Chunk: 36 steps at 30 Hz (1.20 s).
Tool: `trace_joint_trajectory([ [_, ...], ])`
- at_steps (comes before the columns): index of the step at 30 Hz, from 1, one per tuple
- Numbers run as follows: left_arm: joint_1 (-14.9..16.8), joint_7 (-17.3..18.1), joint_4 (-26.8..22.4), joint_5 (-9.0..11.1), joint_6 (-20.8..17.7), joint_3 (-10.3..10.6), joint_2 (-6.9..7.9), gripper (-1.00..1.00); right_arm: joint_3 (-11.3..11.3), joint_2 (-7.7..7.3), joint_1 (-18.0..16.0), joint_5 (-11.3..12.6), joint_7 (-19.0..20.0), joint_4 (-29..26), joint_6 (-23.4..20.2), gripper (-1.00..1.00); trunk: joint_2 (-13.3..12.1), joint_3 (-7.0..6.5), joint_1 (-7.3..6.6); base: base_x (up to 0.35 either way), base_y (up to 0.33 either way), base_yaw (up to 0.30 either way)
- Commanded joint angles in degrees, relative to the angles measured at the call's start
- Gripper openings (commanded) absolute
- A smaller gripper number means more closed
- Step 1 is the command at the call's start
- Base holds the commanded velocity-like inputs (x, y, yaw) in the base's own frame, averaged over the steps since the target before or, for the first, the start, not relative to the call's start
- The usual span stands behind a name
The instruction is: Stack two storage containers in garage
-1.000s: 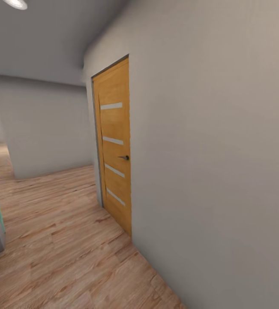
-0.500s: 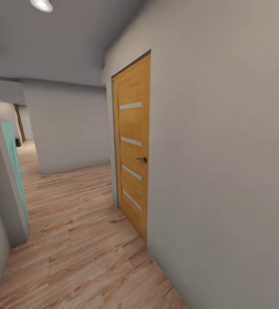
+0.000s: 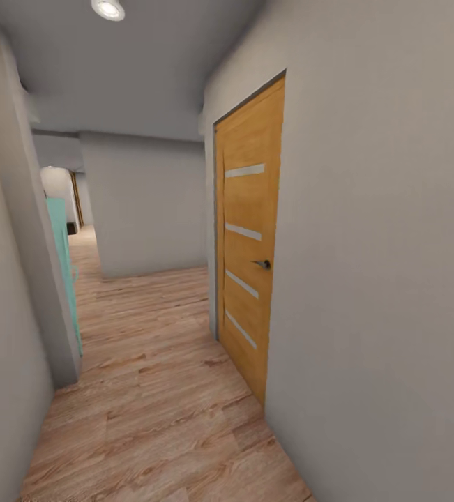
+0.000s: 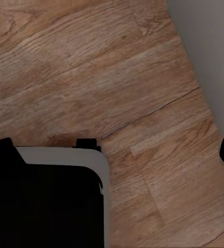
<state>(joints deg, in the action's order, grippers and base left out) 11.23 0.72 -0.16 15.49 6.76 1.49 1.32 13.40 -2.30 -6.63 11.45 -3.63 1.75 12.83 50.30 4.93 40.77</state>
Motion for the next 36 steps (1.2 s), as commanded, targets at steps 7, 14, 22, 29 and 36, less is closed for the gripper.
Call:
trace_joint_trajectory([
  [7, 0.08, 0.07, 0.07, 0.42, 0.18, 0.18, 0.00, 1.00, 0.48, 0.02, -0.06, 0.50, 0.00, 0.18, 0.37, 1.00, 0.07, 0.08, 0.05, 0.191, 0.000, 0.269],
  [14, 0.08, 0.07, 0.07, 0.42, 0.18, 0.18, 0.00, 1.00, 0.48, 0.02, -0.06, 0.50, -0.03, 0.18, 0.36, 1.00, 0.07, 0.08, 0.05, 0.190, 0.000, 0.269],
  [22, 0.06, 0.07, 0.07, 0.42, 0.18, 0.18, 0.00, 1.00, 0.49, 0.02, -0.10, 0.50, 0.00, 0.18, 0.35, 1.00, 0.07, 0.08, 0.05, 0.190, 0.000, 0.269],
  [29, 0.05, 0.07, 0.07, 0.42, 0.18, 0.18, 0.00, 1.00, 0.49, 0.08, -0.08, 0.42, 0.00, 0.18, 0.33, 1.00, 0.07, 0.08, 0.05, 0.190, 0.000, 0.269],
  [36, 0.07, 0.07, 0.07, 0.42, 0.18, 0.18, 0.00, 1.00, 0.49, 0.09, -0.08, 0.35, 0.01, 0.18, 0.35, 1.00, 0.07, 0.08, 0.05, 0.190, 0.000, 0.269],
])
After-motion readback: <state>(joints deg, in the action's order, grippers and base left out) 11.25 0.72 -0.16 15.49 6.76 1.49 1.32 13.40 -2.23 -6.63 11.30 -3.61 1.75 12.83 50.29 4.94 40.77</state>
